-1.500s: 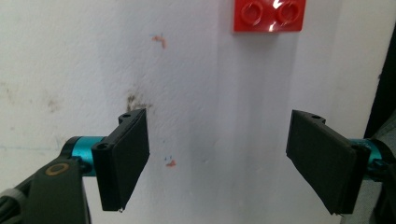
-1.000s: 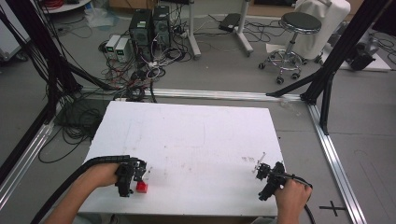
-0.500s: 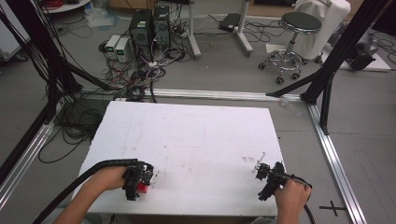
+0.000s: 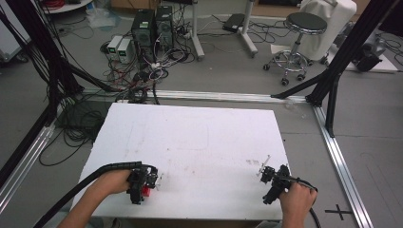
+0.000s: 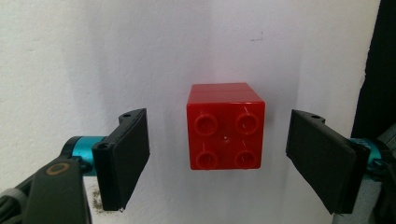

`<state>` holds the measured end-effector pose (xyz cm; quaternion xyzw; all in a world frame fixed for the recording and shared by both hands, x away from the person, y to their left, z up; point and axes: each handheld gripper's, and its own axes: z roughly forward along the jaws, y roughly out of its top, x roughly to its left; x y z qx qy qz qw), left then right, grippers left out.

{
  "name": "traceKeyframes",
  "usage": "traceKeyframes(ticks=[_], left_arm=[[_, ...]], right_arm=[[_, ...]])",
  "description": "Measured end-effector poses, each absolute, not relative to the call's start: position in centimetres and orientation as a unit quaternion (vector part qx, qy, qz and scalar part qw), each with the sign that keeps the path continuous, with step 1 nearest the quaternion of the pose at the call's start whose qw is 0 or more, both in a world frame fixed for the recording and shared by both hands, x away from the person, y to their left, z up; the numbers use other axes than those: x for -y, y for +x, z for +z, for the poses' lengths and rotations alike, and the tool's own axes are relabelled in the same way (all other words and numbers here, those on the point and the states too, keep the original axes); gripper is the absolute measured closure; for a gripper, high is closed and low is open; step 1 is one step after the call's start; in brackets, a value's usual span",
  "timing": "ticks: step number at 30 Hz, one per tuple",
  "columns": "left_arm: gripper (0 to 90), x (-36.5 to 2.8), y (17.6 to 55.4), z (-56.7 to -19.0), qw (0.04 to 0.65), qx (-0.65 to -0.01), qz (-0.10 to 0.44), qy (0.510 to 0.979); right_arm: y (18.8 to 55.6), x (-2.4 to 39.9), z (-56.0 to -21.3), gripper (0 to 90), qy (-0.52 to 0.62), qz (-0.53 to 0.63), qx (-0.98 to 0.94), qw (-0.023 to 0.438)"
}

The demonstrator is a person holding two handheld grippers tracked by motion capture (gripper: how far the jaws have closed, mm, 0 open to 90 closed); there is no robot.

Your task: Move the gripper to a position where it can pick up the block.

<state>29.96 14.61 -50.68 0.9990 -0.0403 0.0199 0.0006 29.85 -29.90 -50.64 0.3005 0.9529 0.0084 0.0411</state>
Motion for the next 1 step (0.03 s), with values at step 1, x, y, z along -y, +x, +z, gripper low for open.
traceKeyframes(ticks=[1], left_arm=[[21.9,-14.61,29.95,-50.56,-0.001,0.042,0.019,0.999]], right_arm=[[29.84,29.92,-50.65,2.4,0.301,0.011,-0.953,0.041]])
